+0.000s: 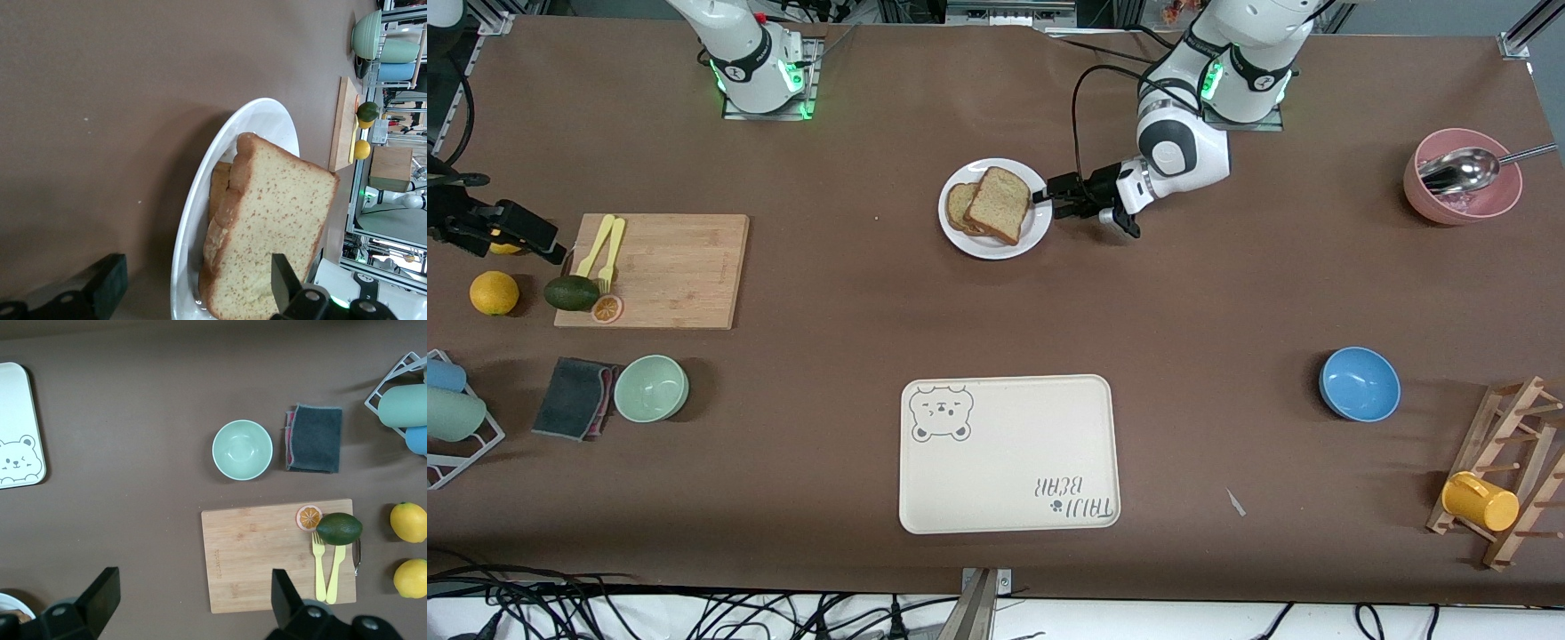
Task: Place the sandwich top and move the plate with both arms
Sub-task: 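Grip the white plate rim with the left gripper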
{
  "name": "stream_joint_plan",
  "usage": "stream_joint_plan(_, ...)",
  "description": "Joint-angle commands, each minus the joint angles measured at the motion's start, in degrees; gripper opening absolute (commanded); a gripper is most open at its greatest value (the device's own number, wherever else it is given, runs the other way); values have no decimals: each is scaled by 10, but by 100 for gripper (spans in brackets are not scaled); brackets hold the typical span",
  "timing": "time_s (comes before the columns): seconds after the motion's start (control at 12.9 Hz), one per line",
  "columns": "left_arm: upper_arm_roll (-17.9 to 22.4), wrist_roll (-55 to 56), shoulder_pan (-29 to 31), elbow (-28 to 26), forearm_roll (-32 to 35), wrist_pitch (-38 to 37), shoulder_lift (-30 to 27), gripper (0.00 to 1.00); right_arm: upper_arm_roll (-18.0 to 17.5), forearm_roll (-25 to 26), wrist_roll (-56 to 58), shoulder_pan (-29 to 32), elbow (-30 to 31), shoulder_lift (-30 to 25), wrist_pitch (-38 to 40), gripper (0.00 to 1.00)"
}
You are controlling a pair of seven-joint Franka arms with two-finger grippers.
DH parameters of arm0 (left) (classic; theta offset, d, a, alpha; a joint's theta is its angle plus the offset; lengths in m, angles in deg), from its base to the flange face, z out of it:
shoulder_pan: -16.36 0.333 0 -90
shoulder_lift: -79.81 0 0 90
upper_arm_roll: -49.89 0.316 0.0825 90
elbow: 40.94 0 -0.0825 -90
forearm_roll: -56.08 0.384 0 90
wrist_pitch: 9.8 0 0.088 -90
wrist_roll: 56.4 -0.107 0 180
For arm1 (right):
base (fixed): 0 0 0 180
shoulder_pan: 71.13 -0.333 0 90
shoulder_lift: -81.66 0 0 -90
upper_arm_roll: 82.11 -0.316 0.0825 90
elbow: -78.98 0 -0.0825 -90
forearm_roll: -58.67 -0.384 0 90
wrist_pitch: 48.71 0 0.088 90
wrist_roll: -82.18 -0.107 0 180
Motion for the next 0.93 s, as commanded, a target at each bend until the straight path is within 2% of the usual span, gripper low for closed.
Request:
stream_joint_plan(0.0,-1,-22,-9,4,-26,7,2,83,0,6,7,1,2,-5,-1,100)
stream_joint_plan(0.39,-3,-24,-23,5,-37,7,3,49,0,25,8,1,1,-6,-2,100)
stream_joint_plan(0.85,-2,-39,-32,8,-50,7,17,23,-2,42,6,0,-1,-5,-5,100)
